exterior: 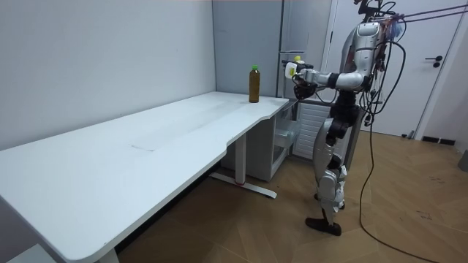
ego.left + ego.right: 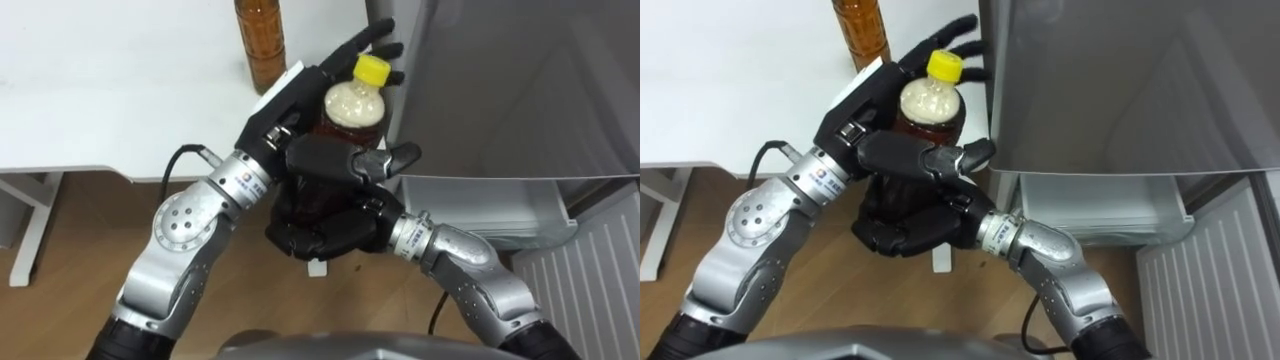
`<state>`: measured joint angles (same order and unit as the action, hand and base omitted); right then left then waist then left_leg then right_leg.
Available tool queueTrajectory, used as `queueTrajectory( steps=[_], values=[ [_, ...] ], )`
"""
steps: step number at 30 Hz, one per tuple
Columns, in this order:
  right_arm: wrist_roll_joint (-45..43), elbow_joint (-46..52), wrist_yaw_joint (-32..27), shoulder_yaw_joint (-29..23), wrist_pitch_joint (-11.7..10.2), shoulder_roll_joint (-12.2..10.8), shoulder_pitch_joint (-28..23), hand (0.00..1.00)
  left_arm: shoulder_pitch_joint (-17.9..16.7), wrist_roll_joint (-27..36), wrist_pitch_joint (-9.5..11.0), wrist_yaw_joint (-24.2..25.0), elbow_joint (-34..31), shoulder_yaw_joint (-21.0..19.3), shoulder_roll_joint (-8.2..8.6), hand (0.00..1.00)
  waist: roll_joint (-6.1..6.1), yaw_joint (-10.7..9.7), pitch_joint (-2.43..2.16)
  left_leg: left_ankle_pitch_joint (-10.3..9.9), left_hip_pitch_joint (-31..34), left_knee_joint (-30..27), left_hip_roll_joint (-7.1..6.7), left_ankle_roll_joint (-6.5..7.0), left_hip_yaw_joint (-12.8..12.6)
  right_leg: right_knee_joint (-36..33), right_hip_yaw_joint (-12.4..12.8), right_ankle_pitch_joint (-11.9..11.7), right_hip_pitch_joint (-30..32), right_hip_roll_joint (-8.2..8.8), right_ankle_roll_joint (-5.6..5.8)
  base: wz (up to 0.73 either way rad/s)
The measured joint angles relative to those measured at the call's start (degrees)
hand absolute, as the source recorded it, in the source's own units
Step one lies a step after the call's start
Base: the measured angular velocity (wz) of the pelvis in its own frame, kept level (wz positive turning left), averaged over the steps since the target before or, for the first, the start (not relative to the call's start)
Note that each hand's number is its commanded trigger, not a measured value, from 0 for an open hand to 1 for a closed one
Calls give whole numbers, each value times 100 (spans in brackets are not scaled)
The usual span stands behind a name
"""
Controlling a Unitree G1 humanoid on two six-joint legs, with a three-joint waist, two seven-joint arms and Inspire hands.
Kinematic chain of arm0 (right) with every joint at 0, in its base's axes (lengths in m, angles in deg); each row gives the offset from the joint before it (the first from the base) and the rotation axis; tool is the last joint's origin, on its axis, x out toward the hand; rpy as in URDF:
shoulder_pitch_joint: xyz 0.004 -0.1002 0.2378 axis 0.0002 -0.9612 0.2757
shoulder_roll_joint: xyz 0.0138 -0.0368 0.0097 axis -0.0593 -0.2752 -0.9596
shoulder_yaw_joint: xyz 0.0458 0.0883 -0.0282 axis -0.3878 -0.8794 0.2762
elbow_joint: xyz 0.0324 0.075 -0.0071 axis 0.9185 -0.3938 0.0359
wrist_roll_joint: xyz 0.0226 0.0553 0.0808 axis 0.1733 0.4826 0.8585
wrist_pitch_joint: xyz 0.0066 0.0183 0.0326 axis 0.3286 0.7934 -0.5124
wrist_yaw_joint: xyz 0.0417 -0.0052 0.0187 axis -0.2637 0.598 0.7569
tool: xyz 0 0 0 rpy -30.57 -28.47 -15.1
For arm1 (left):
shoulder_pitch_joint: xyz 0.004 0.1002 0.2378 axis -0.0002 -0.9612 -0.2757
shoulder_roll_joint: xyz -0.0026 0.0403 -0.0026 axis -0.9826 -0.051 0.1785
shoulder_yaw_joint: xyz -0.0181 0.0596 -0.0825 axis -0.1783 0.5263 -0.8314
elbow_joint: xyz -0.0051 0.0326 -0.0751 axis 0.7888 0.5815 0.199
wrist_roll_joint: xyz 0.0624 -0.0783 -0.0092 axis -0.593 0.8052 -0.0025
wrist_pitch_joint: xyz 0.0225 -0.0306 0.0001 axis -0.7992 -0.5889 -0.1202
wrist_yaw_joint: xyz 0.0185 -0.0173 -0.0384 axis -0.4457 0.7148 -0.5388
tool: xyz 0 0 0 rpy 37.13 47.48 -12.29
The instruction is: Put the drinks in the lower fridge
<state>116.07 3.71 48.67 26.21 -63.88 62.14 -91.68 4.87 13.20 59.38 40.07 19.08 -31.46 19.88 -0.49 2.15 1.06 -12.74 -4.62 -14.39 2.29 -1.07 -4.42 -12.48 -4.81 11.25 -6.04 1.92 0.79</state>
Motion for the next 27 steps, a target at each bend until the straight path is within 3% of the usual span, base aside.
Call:
queueTrajectory(
  steps=[6,14,20,21,23,25,27],
  values=[
    [-9,4,9,-34,-312,-39,7,100,-1,-202,0,-55,-325,-30,-40,0,-35,15,9,-1,4,-1,0,-1,18,6,-2,-2,-1,-5,-2,0],
    [-7,126,124,-113,-510,-72,4,100,-1,-256,0,-55,-685,-117,-86,0,97,149,-15,-4,-22,-10,6,-5,52,-15,-3,-9,-14,-8,-10,0],
    [-6,107,185,-130,-829,-137,10,100,-2,-637,82,-60,-1150,-319,-321,0,176,183,21,-12,-145,-8,1,-18,159,86,-144,-18,-211,-10,-18,11],
    [-12,106,191,-141,-867,-133,10,100,-2,-727,172,-88,-1194,-362,-330,0,191,231,20,-12,-154,-7,2,-19,159,85,-147,-18,-216,-10,-18,0],
    [-8,0,205,-192,-852,-126,-142,100,0,-750,538,-300,-1469,-704,-269,0,204,270,27,-12,-152,-5,2,-19,154,94,-141,-18,-209,-12,-18,0],
    [-126,-158,188,-197,-778,0,-466,100,41,-720,1081,-834,-2038,-1401,-156,0,207,287,27,-11,-157,30,-11,-18,149,104,-142,-14,-205,-3,-12,0],
    [-288,-190,188,-213,-596,172,-681,100,131,-708,1494,-1158,-2234,-1732,-23,0,201,333,26,-6,-192,89,-19,-19,137,108,-141,-9,-206,2,-5,-3]
  ],
)
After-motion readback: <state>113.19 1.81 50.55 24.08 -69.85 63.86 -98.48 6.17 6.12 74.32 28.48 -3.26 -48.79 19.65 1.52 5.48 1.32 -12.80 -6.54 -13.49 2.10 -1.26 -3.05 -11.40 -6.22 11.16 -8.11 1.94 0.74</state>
